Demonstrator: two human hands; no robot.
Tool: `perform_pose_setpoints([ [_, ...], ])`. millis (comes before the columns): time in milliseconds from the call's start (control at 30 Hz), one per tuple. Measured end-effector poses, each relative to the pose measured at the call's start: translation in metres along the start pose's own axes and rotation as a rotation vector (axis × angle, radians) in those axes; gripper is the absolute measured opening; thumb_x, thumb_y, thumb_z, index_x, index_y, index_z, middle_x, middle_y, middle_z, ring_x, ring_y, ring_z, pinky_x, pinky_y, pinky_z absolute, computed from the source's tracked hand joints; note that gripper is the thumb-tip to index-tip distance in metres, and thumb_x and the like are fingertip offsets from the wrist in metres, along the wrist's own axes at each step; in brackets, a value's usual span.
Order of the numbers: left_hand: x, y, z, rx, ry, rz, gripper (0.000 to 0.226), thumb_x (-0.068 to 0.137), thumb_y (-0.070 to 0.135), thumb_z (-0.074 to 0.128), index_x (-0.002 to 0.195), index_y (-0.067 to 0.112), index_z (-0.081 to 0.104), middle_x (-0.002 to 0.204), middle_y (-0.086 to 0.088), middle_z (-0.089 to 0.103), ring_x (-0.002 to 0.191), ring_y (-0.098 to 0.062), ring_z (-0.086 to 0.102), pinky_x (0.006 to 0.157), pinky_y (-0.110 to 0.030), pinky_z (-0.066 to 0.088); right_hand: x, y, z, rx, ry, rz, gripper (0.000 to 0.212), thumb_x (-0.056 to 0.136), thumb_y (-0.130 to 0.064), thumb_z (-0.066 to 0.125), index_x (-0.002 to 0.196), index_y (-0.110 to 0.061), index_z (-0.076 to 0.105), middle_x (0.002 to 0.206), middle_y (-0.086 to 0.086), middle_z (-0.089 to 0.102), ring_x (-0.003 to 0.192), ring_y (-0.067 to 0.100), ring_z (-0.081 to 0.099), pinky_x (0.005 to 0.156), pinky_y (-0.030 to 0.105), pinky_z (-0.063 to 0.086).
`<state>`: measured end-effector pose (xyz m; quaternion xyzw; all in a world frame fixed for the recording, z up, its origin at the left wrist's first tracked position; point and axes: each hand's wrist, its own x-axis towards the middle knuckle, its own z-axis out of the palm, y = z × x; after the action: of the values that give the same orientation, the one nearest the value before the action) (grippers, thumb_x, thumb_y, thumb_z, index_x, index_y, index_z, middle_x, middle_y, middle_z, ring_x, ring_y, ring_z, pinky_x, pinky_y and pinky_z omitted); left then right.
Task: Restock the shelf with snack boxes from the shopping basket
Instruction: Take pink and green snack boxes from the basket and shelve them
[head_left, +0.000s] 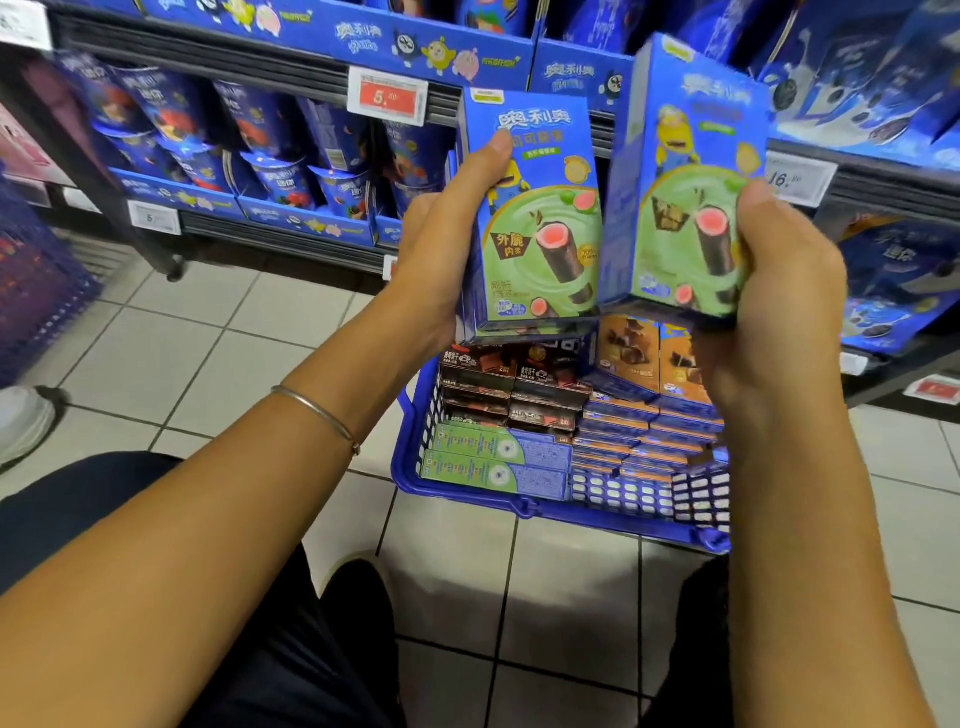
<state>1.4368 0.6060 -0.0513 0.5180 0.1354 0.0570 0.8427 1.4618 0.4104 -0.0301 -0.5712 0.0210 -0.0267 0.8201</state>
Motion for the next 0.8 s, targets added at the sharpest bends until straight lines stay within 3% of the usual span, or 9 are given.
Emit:
perform_pose_setpoints([
  [100,0.001,0.002,0.002,0.025,0.048,-0.013,0.061,0.076,0.053,0.08,0.117,0.008,0.077,0.131,-0.029,0.068,0.119,-0.047,0.068,0.105,-0.066,0.052,-0.005,0.002,0.024,-0.092,-0.06,0.001,0.01,0.1,-0.018,0.057,0.099,-0.01,0.063,0.088,0.009,0.069,0.082,0.025,0.065,0.074,0.04,0.053],
  [200,0.003,0.003,0.004,0.071,0.091,-0.048,0.087,0.059,0.066,0.083,0.125,0.012,0.064,0.144,-0.036,0.053,0.127,-0.053,0.06,0.109,-0.068,0.047,-0.009,0.013,0.042,-0.21,-0.147,0.053,0.017,0.102,-0.019,0.058,0.115,-0.008,0.057,0.097,0.012,0.065,0.087,0.024,0.062,0.061,0.032,0.052],
  [267,0.005,0.001,0.002,0.076,0.121,-0.075,0.108,0.056,0.071,0.082,0.139,0.008,0.059,0.142,-0.033,0.058,0.123,-0.048,0.065,0.108,-0.062,0.051,-0.012,0.02,0.047,-0.198,-0.22,0.109,0.023,0.103,-0.023,0.056,0.122,-0.01,0.055,0.103,0.01,0.065,0.09,0.024,0.061,0.053,0.028,0.05],
  [333,0.006,0.0,0.001,0.089,0.155,-0.095,0.116,0.055,0.077,0.078,0.144,0.007,0.056,0.137,-0.031,0.063,0.118,-0.044,0.069,0.104,-0.058,0.056,-0.009,0.024,0.049,-0.208,-0.252,0.138,0.026,0.104,-0.026,0.054,0.127,-0.013,0.056,0.106,0.005,0.067,0.093,0.022,0.062,0.056,0.027,0.049],
  [400,0.009,-0.002,-0.001,0.146,0.191,-0.104,0.115,0.058,0.083,0.071,0.141,0.003,0.058,0.127,-0.027,0.07,0.108,-0.037,0.075,0.093,-0.053,0.063,-0.005,0.025,0.05,-0.221,-0.27,0.157,0.026,0.105,-0.027,0.052,0.127,-0.014,0.057,0.108,0.005,0.067,0.096,0.021,0.061,0.057,0.027,0.05],
  [467,0.016,-0.005,-0.005,0.171,0.214,-0.088,0.1,0.075,0.081,0.064,0.134,0.002,0.064,0.114,-0.018,0.078,0.096,-0.028,0.08,0.083,-0.046,0.066,0.001,0.027,0.052,-0.243,-0.3,0.173,0.024,0.106,-0.027,0.051,0.125,-0.014,0.058,0.107,0.003,0.069,0.094,0.017,0.066,0.057,0.027,0.052],
  [567,0.025,-0.008,-0.011,0.165,0.218,-0.1,0.082,0.092,0.074,0.056,0.129,0.002,0.068,0.111,-0.013,0.08,0.095,-0.024,0.08,0.083,-0.044,0.067,0.009,0.033,0.057,-0.279,-0.326,0.19,0.014,0.106,-0.027,0.05,0.114,-0.021,0.06,0.095,-0.007,0.068,0.08,0.008,0.065,0.053,0.021,0.047],
  [700,0.027,-0.01,-0.017,0.154,0.294,-0.181,0.079,0.09,0.072,0.06,0.126,0.002,0.07,0.106,-0.009,0.081,0.091,-0.022,0.081,0.074,-0.034,0.065,0.013,0.044,0.064,-0.195,-0.322,0.324,0.023,0.106,-0.03,0.049,0.125,-0.019,0.057,0.108,0.004,0.07,0.095,0.02,0.069,0.072,0.033,0.057],
  [800,0.018,-0.007,-0.018,0.13,0.301,-0.256,0.066,0.096,0.065,0.061,0.123,0.007,0.074,0.107,-0.007,0.082,0.096,-0.024,0.08,0.083,-0.04,0.066,0.009,0.042,0.068,-0.191,-0.285,0.461,0.018,0.103,-0.033,0.053,0.117,-0.023,0.06,0.109,0.001,0.073,0.099,0.02,0.072,0.08,0.038,0.058],
])
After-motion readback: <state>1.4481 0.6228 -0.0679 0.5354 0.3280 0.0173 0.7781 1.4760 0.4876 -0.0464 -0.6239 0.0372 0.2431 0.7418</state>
